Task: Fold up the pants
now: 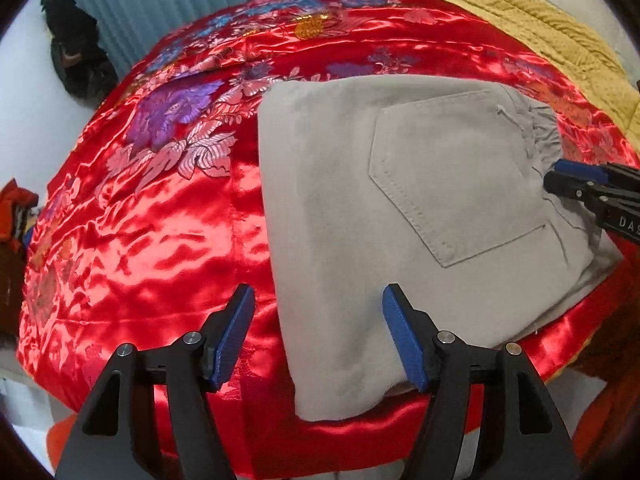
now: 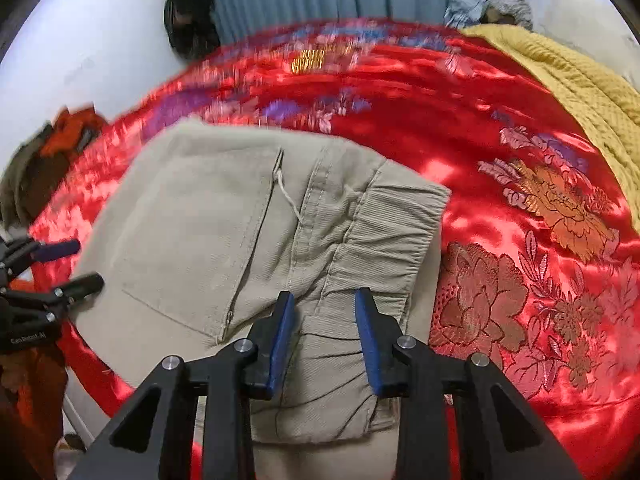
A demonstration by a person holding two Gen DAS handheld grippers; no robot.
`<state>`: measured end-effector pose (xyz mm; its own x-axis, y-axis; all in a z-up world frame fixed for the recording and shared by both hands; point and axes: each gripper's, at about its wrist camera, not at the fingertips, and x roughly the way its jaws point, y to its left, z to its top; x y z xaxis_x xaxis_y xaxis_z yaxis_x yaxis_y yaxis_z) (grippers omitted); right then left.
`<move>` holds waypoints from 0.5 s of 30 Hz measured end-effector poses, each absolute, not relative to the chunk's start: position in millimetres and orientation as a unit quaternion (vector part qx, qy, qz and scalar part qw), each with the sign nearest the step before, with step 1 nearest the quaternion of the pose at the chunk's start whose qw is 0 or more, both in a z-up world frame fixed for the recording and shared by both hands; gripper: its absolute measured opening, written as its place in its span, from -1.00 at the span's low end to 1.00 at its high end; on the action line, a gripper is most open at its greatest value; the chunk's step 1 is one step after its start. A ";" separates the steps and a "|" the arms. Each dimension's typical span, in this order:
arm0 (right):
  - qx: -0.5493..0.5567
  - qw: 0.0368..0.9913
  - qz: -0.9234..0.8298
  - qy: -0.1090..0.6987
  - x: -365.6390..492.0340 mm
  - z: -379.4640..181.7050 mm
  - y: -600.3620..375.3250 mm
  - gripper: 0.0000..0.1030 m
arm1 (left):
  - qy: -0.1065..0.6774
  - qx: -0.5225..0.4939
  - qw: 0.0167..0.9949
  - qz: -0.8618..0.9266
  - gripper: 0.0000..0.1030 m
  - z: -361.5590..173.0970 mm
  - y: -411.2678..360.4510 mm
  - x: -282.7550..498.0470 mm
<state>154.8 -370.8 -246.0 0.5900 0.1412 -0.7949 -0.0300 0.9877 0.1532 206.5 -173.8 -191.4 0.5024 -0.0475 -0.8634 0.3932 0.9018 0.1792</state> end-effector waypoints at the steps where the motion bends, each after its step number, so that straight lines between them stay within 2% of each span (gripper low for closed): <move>1: 0.059 0.888 0.045 0.454 156.1 -245.0 -369.0 -0.39 | 0.482 0.177 0.848 -0.130 0.35 -192.1 -172.9 206.6; 9: 0.079 0.889 0.052 0.448 155.0 -242.2 -375.4 -0.38 | 0.498 0.152 0.842 -0.140 0.45 -190.3 -164.3 212.3; 11: 0.139 0.884 0.071 0.441 152.4 -228.0 -394.2 -0.28 | 0.508 0.113 0.839 -0.158 0.47 -183.4 -149.6 219.3; 13: 0.221 0.878 0.081 0.417 143.7 -214.5 -422.5 0.05 | 0.515 0.066 0.836 -0.176 0.61 -178.2 -132.7 230.5; 15: 0.295 0.854 0.075 0.422 141.1 -213.0 -456.4 0.11 | 0.530 0.014 0.825 -0.195 0.61 -179.8 -119.2 247.4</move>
